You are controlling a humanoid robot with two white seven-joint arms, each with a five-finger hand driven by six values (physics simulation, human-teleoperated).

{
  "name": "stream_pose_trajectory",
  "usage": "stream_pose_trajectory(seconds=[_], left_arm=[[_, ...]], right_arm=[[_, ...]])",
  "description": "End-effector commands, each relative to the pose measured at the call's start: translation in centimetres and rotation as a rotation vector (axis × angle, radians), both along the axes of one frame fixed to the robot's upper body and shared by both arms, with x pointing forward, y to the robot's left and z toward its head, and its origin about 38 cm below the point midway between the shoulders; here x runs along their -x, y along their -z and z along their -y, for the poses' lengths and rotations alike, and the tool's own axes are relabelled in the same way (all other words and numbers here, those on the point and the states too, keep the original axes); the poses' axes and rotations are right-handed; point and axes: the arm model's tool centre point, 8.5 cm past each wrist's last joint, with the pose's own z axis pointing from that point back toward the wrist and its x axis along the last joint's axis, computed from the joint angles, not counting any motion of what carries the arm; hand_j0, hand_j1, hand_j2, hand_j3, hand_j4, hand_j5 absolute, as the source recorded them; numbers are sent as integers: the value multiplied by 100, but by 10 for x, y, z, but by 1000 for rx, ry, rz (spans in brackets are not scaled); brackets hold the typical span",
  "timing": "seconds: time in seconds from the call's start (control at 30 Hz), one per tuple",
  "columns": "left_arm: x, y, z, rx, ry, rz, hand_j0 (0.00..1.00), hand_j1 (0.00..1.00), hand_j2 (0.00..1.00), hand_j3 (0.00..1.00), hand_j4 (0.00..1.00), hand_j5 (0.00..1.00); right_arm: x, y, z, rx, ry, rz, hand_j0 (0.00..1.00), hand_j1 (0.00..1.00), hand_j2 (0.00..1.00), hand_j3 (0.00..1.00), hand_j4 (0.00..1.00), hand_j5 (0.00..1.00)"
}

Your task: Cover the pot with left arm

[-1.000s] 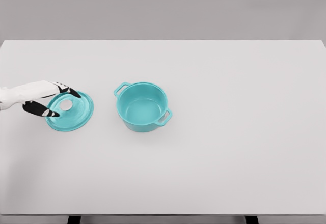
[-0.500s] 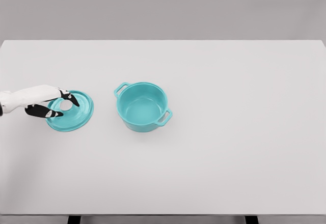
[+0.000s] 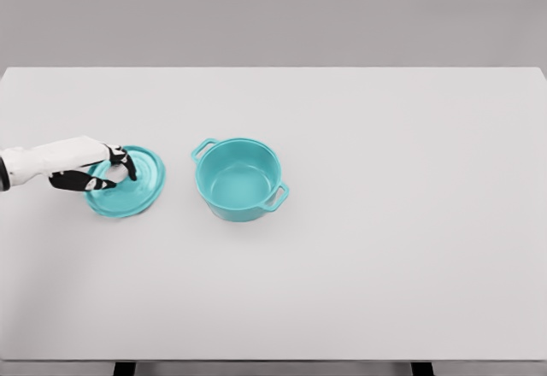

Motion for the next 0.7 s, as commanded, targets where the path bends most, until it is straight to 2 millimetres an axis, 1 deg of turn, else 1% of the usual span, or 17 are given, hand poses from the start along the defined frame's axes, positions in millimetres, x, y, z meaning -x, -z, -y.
stream_pose_trajectory(seconds=[0.0, 0.07, 0.17, 0.2, 0.43, 0.53, 0.67], left_arm=[[1, -8, 2, 5, 13, 13, 53, 53, 53, 53, 53, 53], [3, -12, 5, 3, 26, 21, 53, 53, 53, 53, 53, 53], [7, -24, 7, 7, 48, 39, 53, 53, 53, 53, 53, 53], [8, -28, 12, 17, 63, 46, 53, 53, 53, 53, 53, 53], [2, -46, 17, 19, 81, 87, 54, 54, 54, 54, 54, 54], [4, -50, 25, 26, 107, 98, 54, 54, 54, 54, 54, 54], [6, -52, 30, 27, 126, 105, 54, 54, 54, 54, 54, 54]], right_arm=[[0, 0, 0, 0, 0, 0, 100, 100, 100, 100, 100, 100], [0, 0, 0, -1, -1, 1, 100, 100, 100, 100, 100, 100], [0, 0, 0, -1, -1, 1, 100, 100, 100, 100, 100, 100], [0, 0, 0, -1, -2, 0, 100, 100, 100, 100, 100, 100], [0, 0, 0, -1, -1, 1, 100, 100, 100, 100, 100, 100], [0, 0, 0, -1, -2, 0, 100, 100, 100, 100, 100, 100], [0, 0, 0, -1, -2, 0, 100, 100, 100, 100, 100, 100]])
